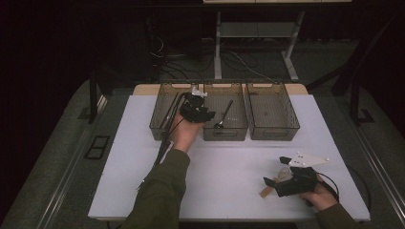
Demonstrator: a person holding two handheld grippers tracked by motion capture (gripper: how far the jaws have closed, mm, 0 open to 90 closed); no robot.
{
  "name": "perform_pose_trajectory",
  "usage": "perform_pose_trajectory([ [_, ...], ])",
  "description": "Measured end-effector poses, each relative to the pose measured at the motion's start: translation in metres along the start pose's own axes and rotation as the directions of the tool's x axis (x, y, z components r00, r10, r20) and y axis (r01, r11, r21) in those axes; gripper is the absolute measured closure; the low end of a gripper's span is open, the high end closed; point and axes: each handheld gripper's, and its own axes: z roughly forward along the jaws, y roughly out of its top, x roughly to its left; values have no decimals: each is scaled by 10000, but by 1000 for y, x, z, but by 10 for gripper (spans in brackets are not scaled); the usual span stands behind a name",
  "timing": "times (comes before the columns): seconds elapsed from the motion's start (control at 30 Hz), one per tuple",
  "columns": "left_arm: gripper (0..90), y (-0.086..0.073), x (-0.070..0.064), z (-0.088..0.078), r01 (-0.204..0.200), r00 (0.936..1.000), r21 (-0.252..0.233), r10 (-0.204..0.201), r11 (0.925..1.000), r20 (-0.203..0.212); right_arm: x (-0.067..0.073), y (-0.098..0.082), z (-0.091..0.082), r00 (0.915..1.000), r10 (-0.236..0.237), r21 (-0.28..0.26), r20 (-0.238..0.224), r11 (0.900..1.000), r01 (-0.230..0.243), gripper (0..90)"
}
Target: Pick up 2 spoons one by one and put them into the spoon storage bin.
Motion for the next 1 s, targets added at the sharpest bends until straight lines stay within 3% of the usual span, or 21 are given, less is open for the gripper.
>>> perform_pose_trajectory([
  [0.17, 535, -3, -3, -8, -196, 9991, -238, 205, 9995, 373, 0, 0, 0, 10000, 15, -8, -13, 10000, -15, 11],
  [0.27, 502, -5, -3, -13, -628, 9955, -87, 632, 9980, 713, 0, 0, 0, 10000, -11, 37, -16, 10000, 11, 11],
  [0.37, 476, -11, -7, -18, -677, 9919, -278, 703, 9973, 1058, 0, 0, 0, 10000, -9, 49, 1, 10000, 9, 11],
  [0.5, 446, -18, -8, -27, -978, 9863, -373, 1018, 9945, 1294, 0, 0, 0, 10000, -6, 41, 15, 10000, 6, 11],
  [0.63, 425, -27, -11, -36, -960, 9828, -601, 1041, 9936, 1522, 0, 0, 0, 10000, -17, 62, 20, 10000, 17, 11],
  [0.7, 404, -33, -12, -41, -1299, 9783, -460, 1355, 9905, 1564, 0, 0, 0, 10000, -10, 63, 21, 10000, 10, 11],
  [1.0, 329, -63, -17, -60, -1269, 9722, -735, 1388, 9892, 1887, 1, 0, 1, 10000, -3, 52, 29, 10000, 3, 11],
])
